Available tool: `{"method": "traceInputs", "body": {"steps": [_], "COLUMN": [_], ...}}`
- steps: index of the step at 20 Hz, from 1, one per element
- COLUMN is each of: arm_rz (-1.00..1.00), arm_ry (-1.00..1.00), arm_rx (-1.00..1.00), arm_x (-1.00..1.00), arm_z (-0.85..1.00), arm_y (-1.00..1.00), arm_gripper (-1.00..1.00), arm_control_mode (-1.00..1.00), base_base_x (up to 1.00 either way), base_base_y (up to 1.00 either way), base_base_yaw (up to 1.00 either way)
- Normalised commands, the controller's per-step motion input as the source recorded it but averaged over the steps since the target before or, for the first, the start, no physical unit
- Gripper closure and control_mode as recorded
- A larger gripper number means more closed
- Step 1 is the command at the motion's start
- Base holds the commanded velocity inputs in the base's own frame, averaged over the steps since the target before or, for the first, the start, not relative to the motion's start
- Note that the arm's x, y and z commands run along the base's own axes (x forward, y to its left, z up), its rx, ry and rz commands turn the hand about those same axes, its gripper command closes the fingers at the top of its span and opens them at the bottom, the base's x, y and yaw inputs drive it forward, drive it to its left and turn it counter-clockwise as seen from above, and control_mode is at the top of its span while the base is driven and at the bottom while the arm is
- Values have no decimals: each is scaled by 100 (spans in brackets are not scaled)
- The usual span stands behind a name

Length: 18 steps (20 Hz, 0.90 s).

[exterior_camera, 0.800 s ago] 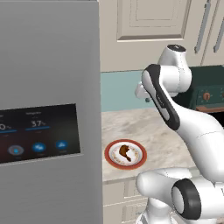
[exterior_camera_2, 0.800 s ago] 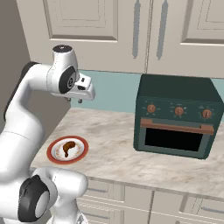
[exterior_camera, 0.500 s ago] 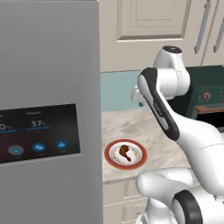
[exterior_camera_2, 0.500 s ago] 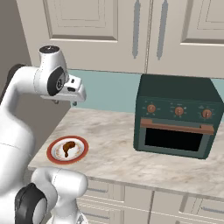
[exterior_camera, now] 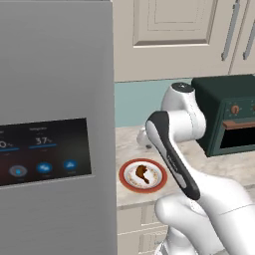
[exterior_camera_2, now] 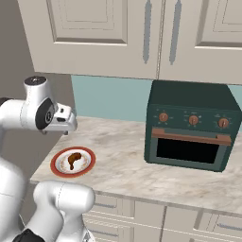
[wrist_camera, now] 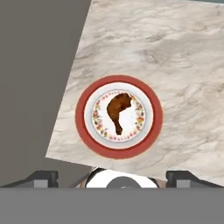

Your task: Place the chicken drumstick on the bottom rack of the oven.

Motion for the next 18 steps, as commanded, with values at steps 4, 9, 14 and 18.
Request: {"method": "traceInputs", "body": {"steps": [4,9,14,18], "arm_rz": [5,0,0,0], "arm_ry": [1,8,7,1], "arm_rx": [0,0,0,0], "arm_x": [0,12,23,25], "arm_z": [-89,-76,-67,-52], "arm_y": [22,2,0,0], "arm_gripper": [-100,-100,-100,-100], "arm_control_mode": [-100,-100,-100,-100], "base_base_x": [0,0,0,0], "base_base_y": [0,0,0,0], "base_base_yaw": [0,0,0,0]}}
